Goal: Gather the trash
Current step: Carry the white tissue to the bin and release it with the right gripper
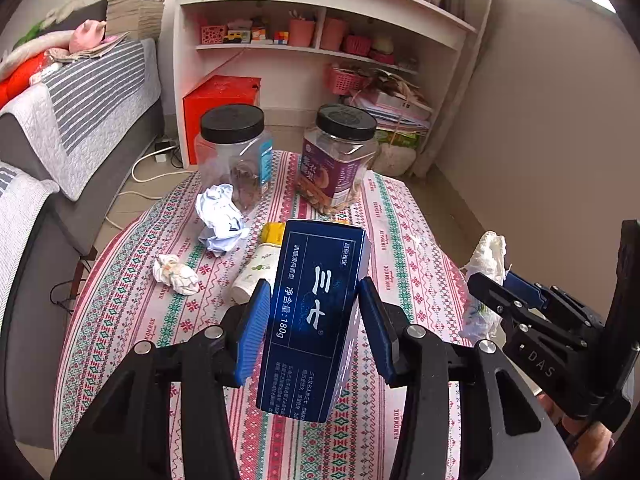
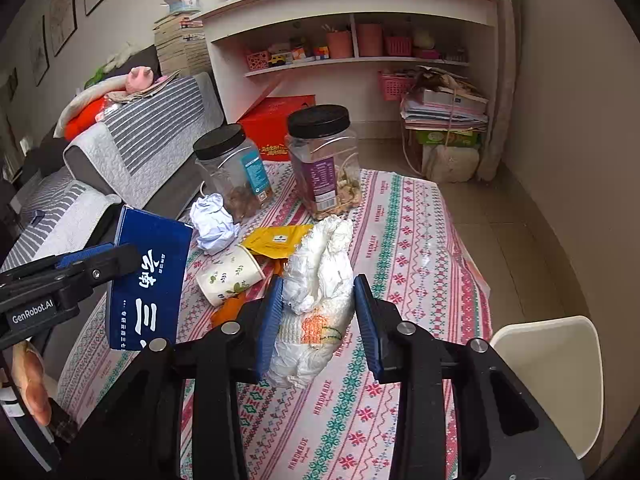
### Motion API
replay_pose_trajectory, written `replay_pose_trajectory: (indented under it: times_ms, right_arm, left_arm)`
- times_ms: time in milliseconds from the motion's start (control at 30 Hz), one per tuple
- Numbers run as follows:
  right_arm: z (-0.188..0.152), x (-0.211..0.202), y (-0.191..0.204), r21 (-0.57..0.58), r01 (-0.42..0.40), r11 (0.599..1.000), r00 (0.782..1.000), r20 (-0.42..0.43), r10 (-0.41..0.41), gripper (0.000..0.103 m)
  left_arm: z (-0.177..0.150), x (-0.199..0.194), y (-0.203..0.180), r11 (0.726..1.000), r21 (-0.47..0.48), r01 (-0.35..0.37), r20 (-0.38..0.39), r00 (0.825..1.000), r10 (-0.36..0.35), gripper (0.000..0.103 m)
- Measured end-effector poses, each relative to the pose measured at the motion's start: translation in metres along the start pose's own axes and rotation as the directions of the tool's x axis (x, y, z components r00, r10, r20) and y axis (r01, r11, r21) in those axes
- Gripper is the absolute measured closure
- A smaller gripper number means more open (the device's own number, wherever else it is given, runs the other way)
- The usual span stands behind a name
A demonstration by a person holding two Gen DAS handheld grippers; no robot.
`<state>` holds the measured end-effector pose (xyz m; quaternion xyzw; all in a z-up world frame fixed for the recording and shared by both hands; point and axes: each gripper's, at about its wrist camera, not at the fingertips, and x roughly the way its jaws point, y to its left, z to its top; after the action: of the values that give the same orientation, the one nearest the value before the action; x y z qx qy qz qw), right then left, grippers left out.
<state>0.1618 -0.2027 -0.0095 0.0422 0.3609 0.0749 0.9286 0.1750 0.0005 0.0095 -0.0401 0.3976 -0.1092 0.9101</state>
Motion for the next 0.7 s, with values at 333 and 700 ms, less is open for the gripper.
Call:
replay_pose_trajectory:
  times_ms: [333, 700]
  right_arm:
    - [-0.002, -0.024, -0.040, 0.051, 0.062, 0.997, 0.998, 0.026, -0.064, 0.069]
    - [-0.014, -0.051, -0.104, 0.139, 0.181, 0.974, 0.983, 0.014, -0.184, 0.069]
  left_arm:
    - [-0.006, 0.006, -0.040, 0.998, 0.046, 0.037, -0.006, 0.999, -0.037, 0.058]
    - [-0.011, 0.011, -0.084, 0.992, 0.099, 0.084, -0.018, 0.996, -0.083, 0.058]
